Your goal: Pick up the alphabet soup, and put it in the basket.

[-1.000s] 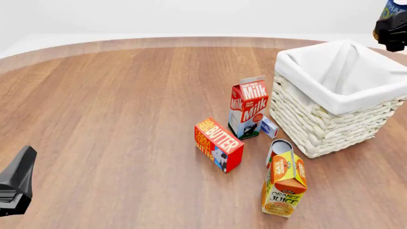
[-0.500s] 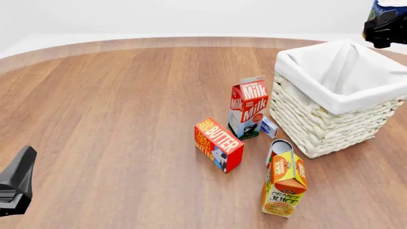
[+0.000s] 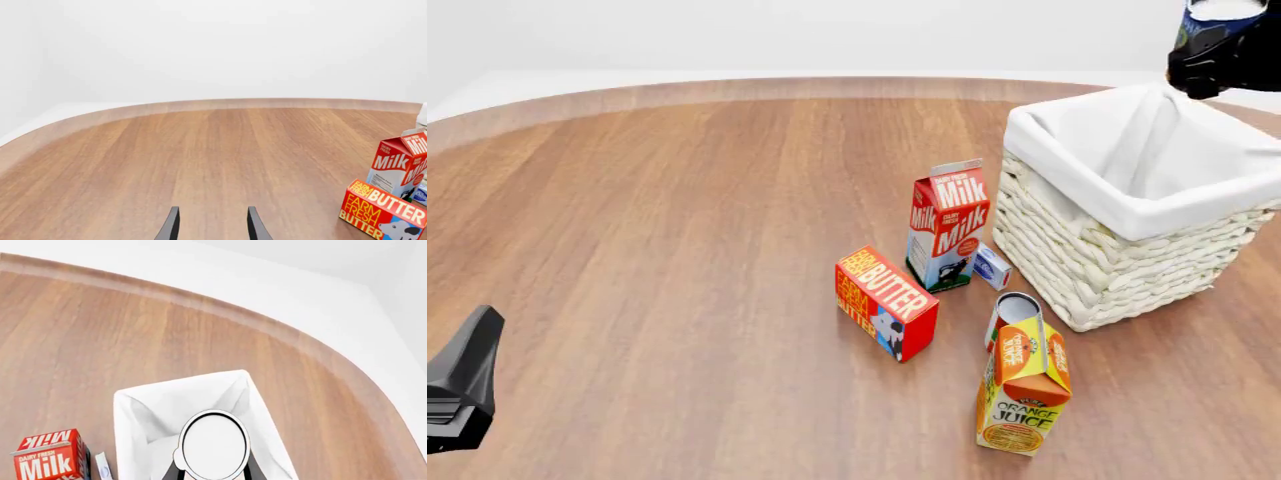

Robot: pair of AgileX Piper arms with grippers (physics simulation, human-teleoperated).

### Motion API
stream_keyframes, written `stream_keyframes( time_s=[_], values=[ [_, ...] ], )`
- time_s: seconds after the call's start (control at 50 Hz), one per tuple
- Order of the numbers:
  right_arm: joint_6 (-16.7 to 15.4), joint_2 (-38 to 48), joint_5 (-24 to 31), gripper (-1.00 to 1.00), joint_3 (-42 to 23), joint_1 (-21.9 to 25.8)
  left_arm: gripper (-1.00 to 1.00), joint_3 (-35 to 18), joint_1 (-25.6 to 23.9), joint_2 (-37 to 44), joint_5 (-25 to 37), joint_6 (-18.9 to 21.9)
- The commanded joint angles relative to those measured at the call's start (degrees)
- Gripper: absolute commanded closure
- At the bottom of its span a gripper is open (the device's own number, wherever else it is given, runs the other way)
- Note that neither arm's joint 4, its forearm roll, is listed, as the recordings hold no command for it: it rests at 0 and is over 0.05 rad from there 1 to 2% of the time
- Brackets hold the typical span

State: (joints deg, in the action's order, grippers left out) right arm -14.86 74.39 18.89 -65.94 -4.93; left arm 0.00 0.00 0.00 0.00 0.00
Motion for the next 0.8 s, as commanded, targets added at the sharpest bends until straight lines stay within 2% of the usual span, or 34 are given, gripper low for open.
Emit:
stream_keyframes(
  time_s=[0.02, 0.8],
  values=[
    [0.9, 1.9, 1.0, 1.0, -2.2, 0.1, -1.0, 0.0, 0.0, 0.0, 0.0, 0.0],
    [0.4, 10.3, 4.3, 1.0, -6.7, 1.1, -1.0, 0.0, 0.0, 0.0, 0.0, 0.0]
  ],
)
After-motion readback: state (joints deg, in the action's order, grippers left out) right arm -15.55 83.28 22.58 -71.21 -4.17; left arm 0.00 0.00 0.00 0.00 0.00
